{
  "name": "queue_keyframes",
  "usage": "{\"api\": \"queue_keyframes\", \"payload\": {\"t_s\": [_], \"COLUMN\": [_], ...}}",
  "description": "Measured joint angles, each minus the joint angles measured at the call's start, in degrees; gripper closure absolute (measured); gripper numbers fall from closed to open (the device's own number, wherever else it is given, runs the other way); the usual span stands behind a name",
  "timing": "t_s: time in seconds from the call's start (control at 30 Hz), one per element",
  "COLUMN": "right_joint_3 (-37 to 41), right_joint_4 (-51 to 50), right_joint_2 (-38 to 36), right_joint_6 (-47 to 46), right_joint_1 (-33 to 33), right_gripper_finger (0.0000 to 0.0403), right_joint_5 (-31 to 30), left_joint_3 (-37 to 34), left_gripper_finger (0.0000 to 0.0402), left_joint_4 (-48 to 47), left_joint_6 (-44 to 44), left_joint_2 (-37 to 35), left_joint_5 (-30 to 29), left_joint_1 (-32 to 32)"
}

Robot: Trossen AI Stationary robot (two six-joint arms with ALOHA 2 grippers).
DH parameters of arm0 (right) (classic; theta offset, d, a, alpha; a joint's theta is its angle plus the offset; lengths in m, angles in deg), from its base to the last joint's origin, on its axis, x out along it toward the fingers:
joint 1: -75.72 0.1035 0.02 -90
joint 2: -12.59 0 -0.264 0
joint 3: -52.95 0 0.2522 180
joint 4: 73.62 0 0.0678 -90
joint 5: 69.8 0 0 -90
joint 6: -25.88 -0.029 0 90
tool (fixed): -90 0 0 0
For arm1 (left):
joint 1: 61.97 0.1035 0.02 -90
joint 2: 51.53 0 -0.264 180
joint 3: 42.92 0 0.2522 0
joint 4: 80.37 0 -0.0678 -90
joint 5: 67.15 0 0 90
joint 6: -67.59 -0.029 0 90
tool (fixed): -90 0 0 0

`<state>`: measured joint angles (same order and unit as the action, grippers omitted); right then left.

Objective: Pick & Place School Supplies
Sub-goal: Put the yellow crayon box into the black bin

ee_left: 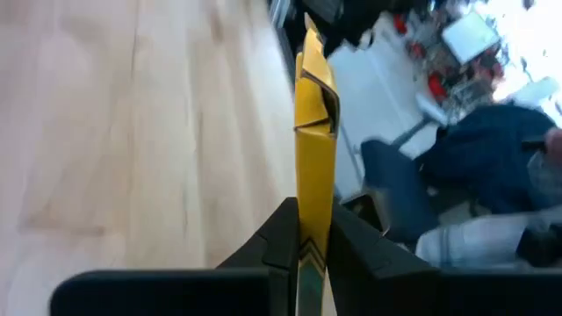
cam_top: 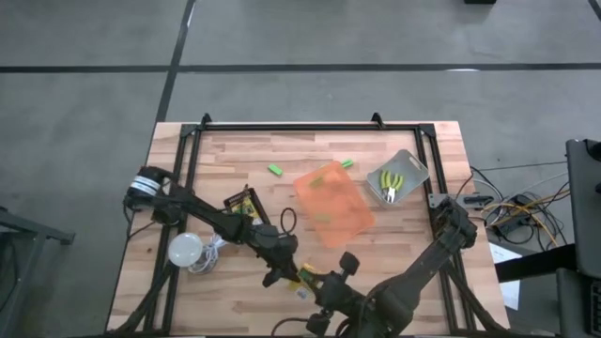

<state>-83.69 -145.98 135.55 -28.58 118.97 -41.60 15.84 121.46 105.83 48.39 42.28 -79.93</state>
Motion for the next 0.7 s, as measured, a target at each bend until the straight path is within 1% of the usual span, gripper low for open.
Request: {"api": "queue_keyframes", "payload": {"t_s": [0.07, 0.17, 0.23, 0.3, 0.37, 0.5, 0.6, 0.7], "right_joint_3": [-2.5, -6.1, -8.7, -10.7, -11.8, -12.0, -12.0, -12.0], "right_joint_4": [-2.2, -5.7, -8.9, -12.8, -15.9, -20.0, -22.8, -25.2], "right_joint_2": [0.0, -0.2, -0.3, -0.7, -1.5, -3.2, -3.8, -3.9], "right_joint_6": [2.0, 5.1, 5.8, 5.6, 4.9, 5.2, 4.7, 4.0], "right_joint_1": [0.5, 1.7, 2.4, 3.2, 4.0, 5.4, 6.0, 6.2], "right_gripper_finger": [0.0346, 0.0346, 0.0346, 0.0346, 0.0346, 0.0346, 0.0346, 0.0346], "right_joint_5": [-2.6, -5.1, -6.4, -8.0, -9.3, -10.4, -10.4, -10.4], "left_joint_3": [0.0, 0.0, 0.0, 0.0, 0.0, 0.0, 0.0, 0.0], "left_gripper_finger": [0.0363, 0.0363, 0.0362, 0.0362, 0.0362, 0.0361, 0.0361, 0.0361], "left_joint_4": [-0.2, -1.0, -2.6, -6.2, -12.3, -28.4, -40.9, -52.1], "left_joint_6": [0.7, 1.3, 0.7, -0.8, -2.0, -1.6, 2.4, 8.6], "left_joint_2": [-2.3, -6.4, -9.9, -14.0, -18.4, -27.8, -34.4, -40.2], "left_joint_5": [-1.4, -5.0, -8.7, -13.9, -19.8, -32.3, -39.8, -45.0], "left_joint_1": [0.0, 0.1, 0.1, 0.1, 0.1, 0.0, -0.2, -0.2]}}
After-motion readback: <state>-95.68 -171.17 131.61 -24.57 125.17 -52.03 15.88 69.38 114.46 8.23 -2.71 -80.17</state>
